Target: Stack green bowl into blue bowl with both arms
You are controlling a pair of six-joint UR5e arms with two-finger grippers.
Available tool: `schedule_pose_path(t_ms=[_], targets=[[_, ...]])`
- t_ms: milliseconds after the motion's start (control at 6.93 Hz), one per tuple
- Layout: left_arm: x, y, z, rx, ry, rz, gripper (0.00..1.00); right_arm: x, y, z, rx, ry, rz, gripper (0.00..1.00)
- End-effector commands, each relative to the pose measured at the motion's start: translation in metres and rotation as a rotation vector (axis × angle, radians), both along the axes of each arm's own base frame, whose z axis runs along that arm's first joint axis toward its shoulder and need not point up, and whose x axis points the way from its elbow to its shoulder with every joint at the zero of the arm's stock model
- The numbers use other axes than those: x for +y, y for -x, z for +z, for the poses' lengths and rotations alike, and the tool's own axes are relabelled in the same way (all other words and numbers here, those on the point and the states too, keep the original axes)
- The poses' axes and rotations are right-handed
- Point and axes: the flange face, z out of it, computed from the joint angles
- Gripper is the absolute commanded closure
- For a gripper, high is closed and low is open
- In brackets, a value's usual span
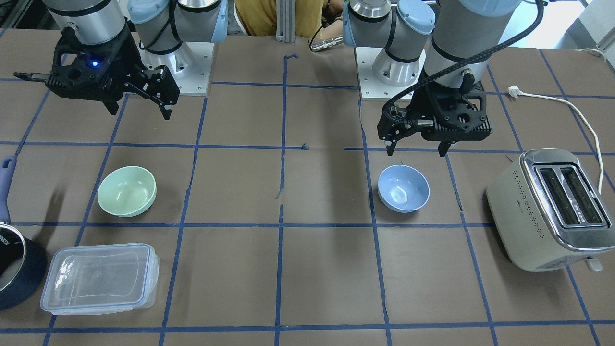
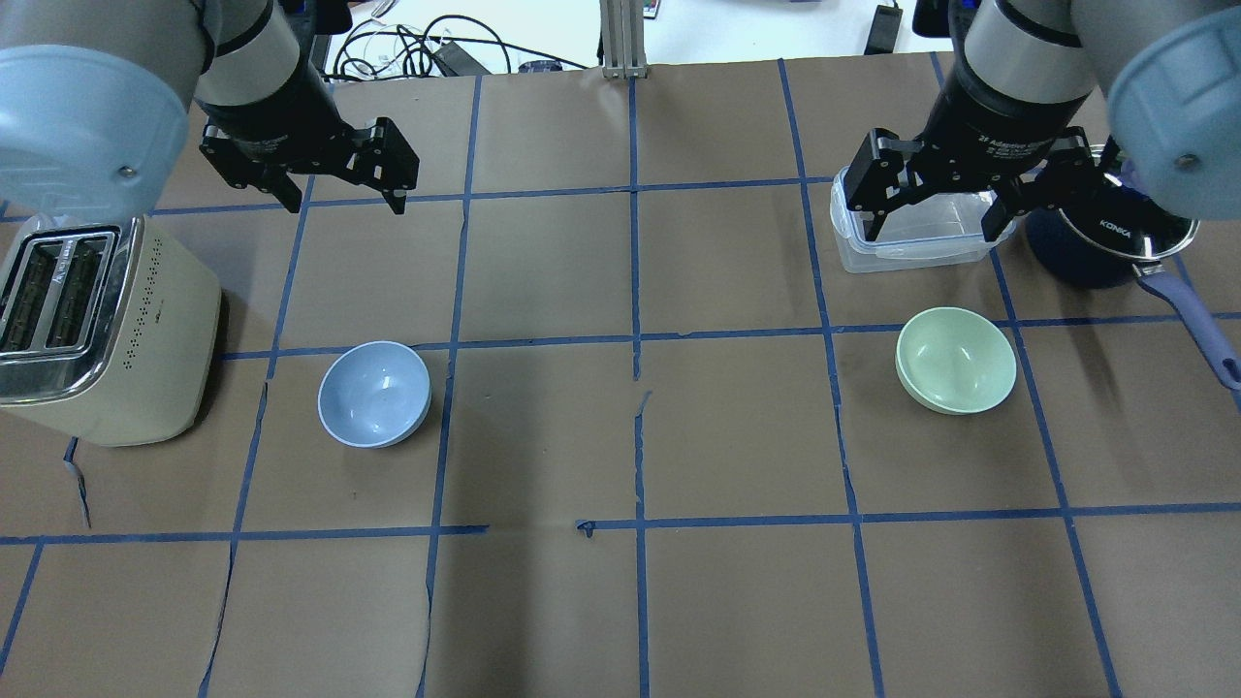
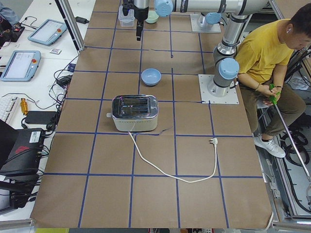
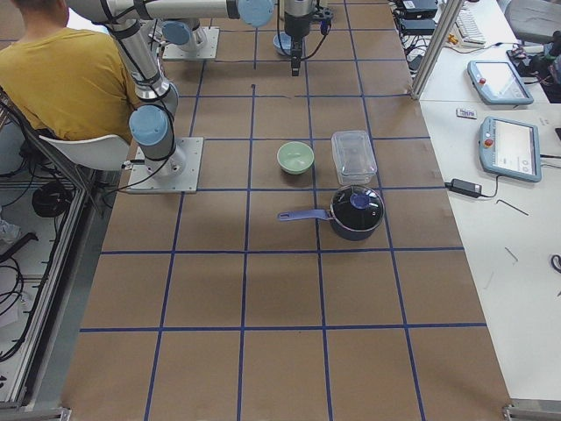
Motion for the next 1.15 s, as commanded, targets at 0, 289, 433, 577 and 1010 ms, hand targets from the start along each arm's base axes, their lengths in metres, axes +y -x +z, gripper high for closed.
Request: schedule_pose_path(t_ms=[0,289,433,577,1010], targets=[[-0.001,0.001,0.001,0.008,0.001,0.017,0.00,-0.001,0.007,0.001,-0.001,0.002,0.008,0.00],[0.001,0.000,0.000,0.009,-0.003,0.028,0.00,0.007,0.007,0.005,-0.001,-0.001,-0.001,0.00],[0.002,0.000,-0.002,0.007,-0.007,0.028,0.00,0.008,0.006,0.007,-0.002,0.002,0.000,0.00],[0.004,0.002,-0.002,0.007,-0.011,0.024,0.00,0.009,0.006,0.008,-0.002,0.003,0.000,0.00],[0.003,0.000,-0.001,0.006,-0.013,0.021,0.00,0.012,0.006,0.008,0.002,0.003,0.002,0.00]])
